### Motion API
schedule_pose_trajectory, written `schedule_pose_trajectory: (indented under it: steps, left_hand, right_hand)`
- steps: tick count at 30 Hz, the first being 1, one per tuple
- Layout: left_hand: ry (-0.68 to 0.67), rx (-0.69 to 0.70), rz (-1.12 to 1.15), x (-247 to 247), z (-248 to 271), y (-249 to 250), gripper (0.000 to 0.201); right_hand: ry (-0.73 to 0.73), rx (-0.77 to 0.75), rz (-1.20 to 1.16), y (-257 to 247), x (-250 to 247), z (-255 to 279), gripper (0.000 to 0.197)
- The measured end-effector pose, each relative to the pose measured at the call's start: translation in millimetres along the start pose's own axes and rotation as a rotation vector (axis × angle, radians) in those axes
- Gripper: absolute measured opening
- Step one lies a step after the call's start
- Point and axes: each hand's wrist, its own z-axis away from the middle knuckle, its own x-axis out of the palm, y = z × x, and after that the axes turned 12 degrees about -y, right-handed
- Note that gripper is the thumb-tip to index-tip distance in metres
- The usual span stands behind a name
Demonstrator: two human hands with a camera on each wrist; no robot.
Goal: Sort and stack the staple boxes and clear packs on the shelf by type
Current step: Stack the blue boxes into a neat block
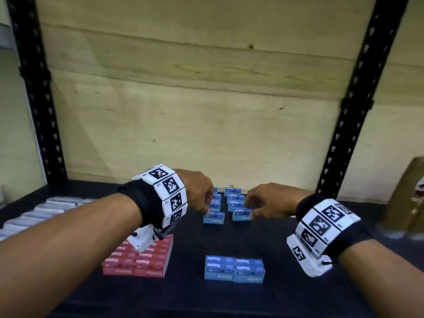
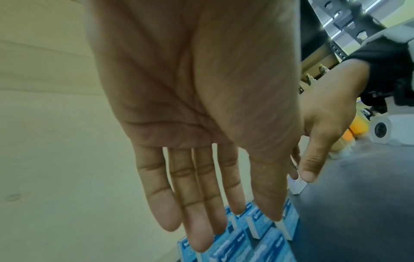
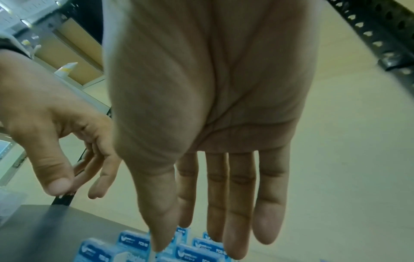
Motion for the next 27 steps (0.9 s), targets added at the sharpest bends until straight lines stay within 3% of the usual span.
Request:
schedule_pose_trajectory:
  steps: [10, 20, 24, 27]
  left_hand:
    - [-0.079, 0.033, -0.084, -5.3, -50.5, -4.1, 0.033]
    - [-0.14, 0.083, -0.119, -5.9, -69.4, 8.3, 0.033]
    - [-0.148, 0.037, -0.175, -2.9, -71.6, 13.9, 0.033]
    - [-0.14, 0.056, -0.182, 0.2, -67.3, 12.8, 0.021]
  right_hand:
    - [-0.06, 0.015, -0.009, 7.8, -3.7, -50.2, 0.03]
    - [-0.064, 0.035, -0.02, 4.5, -6.7, -61.7, 0.026]
    - [-0.054, 0.033, 0.009, 2.9, -4.5, -59.7, 0.029]
    - [-0.047, 0.02, -0.002, 0.8, -3.6, -52.2, 0.027]
